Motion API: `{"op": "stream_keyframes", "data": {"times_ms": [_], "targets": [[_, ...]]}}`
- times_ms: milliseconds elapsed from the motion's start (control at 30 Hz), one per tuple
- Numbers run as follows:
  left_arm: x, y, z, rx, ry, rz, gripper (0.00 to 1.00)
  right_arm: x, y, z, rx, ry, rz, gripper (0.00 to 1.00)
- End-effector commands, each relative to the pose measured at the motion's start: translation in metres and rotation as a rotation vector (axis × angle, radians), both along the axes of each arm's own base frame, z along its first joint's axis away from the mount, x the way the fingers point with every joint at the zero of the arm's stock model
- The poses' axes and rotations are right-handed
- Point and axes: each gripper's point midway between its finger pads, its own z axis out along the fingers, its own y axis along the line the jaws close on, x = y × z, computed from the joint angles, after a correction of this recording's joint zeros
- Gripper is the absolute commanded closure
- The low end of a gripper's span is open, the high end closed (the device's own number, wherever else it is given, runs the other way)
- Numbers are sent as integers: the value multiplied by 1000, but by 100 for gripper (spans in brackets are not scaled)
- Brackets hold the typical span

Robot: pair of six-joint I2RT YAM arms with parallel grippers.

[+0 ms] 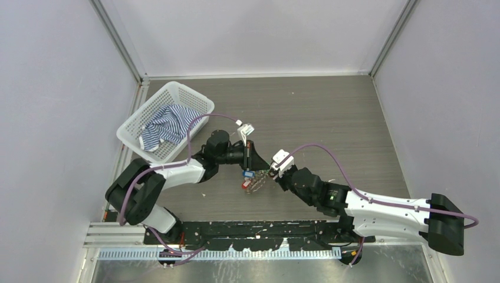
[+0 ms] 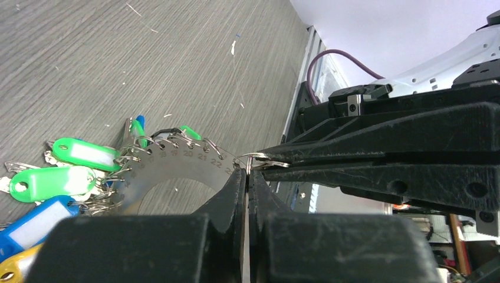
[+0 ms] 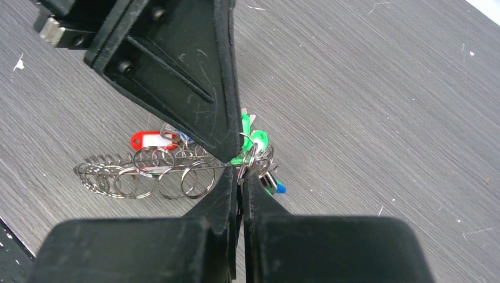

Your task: Remove the keys from the keyring

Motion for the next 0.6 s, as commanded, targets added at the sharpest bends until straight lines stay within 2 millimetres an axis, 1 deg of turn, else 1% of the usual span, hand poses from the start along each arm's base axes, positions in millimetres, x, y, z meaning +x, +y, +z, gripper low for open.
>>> {"op": "stream_keyframes", "data": {"times_ms": [0,67,200,300,467,567], "targets": [[3,3,19,-11,-149,33,100,5,-3,24,123,6,-81,99],[0,5,22,2,-205,34,100,3,-5,21,150,37,-102,98],[-8,4,24,33,-273,7,100,-2,-3,19,214,86,-111,96],[-9,3,25,40,-300,14,100,-3,-1,17,260,108,-121,96],[-10,7,27,56,-348,41,100,-2,-5,19,296,122,-156,95],[-9,10,27,58,-371,60,100,-1,-10,18,299,125,-180,98]]}}
